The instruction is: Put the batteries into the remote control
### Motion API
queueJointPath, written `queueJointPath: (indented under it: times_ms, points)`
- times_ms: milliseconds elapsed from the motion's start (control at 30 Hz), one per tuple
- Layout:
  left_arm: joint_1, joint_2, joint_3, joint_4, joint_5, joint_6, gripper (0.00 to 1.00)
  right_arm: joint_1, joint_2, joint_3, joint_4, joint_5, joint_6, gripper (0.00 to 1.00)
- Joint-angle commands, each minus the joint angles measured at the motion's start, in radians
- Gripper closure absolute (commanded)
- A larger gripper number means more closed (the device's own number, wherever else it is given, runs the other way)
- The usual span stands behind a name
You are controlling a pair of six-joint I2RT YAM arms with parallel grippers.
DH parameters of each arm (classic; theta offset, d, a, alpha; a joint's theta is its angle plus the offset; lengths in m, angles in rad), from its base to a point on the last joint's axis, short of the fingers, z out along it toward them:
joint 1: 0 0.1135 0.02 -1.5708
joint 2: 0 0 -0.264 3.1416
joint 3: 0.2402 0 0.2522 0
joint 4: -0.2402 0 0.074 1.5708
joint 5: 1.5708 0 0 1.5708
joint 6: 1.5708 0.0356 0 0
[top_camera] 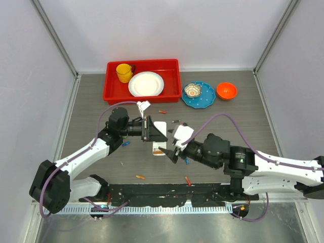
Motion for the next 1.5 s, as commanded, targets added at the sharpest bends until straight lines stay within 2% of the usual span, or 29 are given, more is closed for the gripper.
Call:
queueJointPath:
  times_ms: [0, 133, 233, 467, 600, 933, 1467]
  points:
    - [0.004, -0.022, -0.012, 0.087, -0.109, -0.009, 1.0, -0.027, -0.09, -0.077, 0.213, 0.277, 0.247, 0.25]
    - [0.004, -0.036, -0.046, 0.187, -0.201, -0.043, 1.0, -0.1, -0.087, -0.133, 0.198, 0.306, 0.518, 0.2]
    - [0.003, -0.039, -0.061, 0.245, -0.232, -0.066, 1.0, -0.139, -0.111, -0.182, 0.213, 0.292, 0.651, 0.15]
    - [0.004, -0.04, -0.081, 0.311, -0.256, -0.089, 1.0, -0.24, -0.145, -0.247, 0.219, 0.073, 0.8, 0.14]
    - [0.003, -0.034, -0.081, 0.353, -0.259, -0.103, 1.0, -0.287, -0.147, -0.282, 0.256, -0.117, 0.857, 0.14]
    - [0.003, -0.043, -0.086, 0.413, -0.264, -0.132, 1.0, -0.297, -0.05, -0.258, 0.256, -0.235, 0.863, 0.14]
    - [0.004, -0.063, -0.083, 0.397, -0.249, -0.134, 1.0, -0.301, -0.007, -0.212, 0.252, -0.217, 0.84, 0.14]
